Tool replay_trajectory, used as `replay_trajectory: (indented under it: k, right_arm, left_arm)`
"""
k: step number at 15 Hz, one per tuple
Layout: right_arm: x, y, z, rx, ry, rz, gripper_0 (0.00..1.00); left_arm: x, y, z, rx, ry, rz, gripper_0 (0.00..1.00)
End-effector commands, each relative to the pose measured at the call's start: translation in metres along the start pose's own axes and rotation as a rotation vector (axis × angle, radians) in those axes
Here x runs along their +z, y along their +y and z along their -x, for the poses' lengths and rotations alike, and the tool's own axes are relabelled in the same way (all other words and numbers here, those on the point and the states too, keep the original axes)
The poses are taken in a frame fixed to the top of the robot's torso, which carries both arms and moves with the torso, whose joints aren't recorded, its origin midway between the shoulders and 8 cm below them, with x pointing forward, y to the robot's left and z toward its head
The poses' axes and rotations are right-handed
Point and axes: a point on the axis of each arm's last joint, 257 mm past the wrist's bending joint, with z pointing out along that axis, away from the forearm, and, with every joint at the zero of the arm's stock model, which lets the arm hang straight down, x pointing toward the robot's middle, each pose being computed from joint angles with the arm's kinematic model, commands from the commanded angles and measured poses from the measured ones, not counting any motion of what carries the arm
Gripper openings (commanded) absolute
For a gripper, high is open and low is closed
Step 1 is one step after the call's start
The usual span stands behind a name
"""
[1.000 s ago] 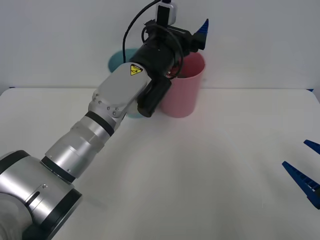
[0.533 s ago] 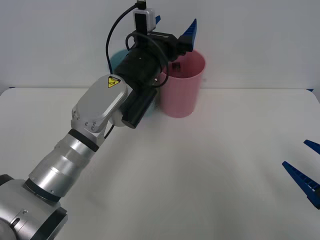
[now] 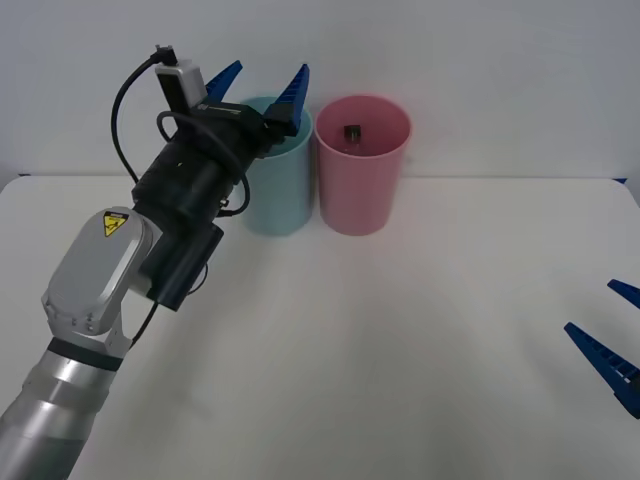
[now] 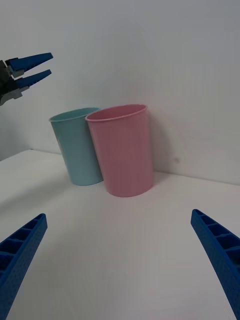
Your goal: Grasp the object on the table and drop it into the matching bin: aluminum can to the light blue bin, PET bottle to the pink bin.
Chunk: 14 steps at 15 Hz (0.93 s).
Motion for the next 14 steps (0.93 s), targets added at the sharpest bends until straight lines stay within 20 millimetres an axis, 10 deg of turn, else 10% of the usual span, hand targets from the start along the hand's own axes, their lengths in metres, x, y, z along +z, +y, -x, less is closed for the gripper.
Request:
replay_trajectory:
  k: [1, 8, 14]
  right_arm:
    - [0.0, 0.0, 0.0, 0.0, 0.0, 0.0, 1.0]
    - [0.0, 0.0, 0.0, 0.0, 0.0, 0.0, 1.0]
    - [0.0, 0.0, 0.0, 0.0, 0.0, 0.0, 1.0]
  left_arm:
    - [-0.035, 0.033, 0.011, 0.018, 0.006, -0.01, 1.0]
    - [-0.144, 0.114, 0.033, 0.174, 0.128, -0.078, 1.0]
    - [-0.221, 0.127, 0.023, 0.241, 0.264, -0.138, 1.0]
